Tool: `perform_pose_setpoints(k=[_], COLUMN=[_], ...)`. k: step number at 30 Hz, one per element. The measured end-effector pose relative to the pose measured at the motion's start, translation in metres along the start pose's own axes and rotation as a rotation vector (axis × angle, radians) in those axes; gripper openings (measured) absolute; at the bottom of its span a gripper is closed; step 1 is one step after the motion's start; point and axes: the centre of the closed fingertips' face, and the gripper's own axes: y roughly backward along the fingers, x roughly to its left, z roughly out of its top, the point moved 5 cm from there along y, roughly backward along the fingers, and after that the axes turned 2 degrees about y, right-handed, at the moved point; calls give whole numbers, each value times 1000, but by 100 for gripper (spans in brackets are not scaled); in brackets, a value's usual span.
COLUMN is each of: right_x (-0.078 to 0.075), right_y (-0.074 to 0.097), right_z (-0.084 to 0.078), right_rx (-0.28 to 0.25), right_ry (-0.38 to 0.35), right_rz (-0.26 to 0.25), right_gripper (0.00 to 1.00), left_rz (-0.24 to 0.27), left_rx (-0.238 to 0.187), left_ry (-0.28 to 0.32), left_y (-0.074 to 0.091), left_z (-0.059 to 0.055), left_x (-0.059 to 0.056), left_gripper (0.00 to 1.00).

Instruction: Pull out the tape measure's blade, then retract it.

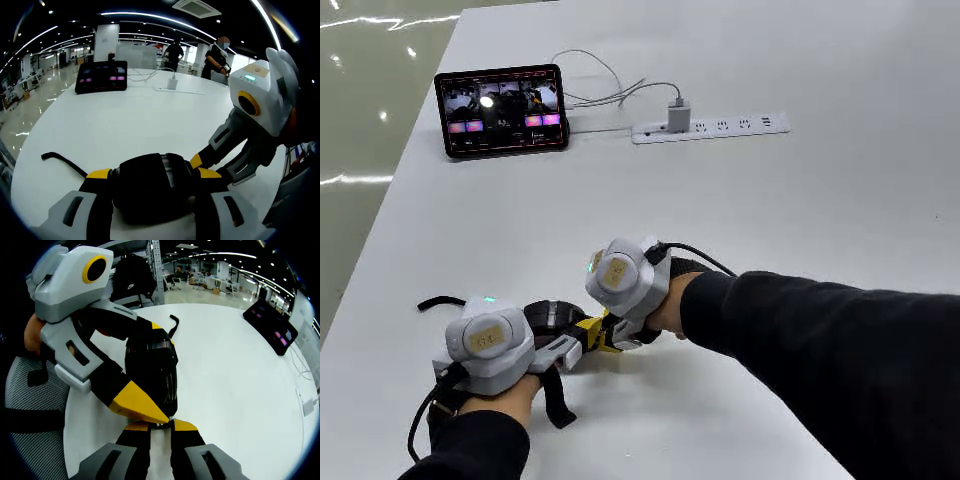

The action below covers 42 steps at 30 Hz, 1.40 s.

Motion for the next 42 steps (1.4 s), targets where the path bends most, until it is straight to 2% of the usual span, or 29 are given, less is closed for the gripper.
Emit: perform_pose_setpoints(k=[18,22,27,32,37,42], right_x=[2,-3,-3,-3,-3,-6], right_y=[0,3,6,11,20,32], right_z=[1,1,0,2,-1,-6], right_rx=[10,6,4,-4,-9,-27], right_ry=[37,33,32,27,17,-9], right_rz=[-32,-53,-58,-65,-68,-89], right_gripper=[12,17,16,17,17,17], left_rz=[9,5,4,-13,-6,-7], left_rx=[3,5,-8,-29,-27,-29], left_ry=[-1,15,16,19,22,21], left_y=[0,1,2,4,5,7], left_z=[1,2,6,18,26,28], left_x=[-1,0,0,0,2,5], left_gripper=[62,62,61,61,68,73])
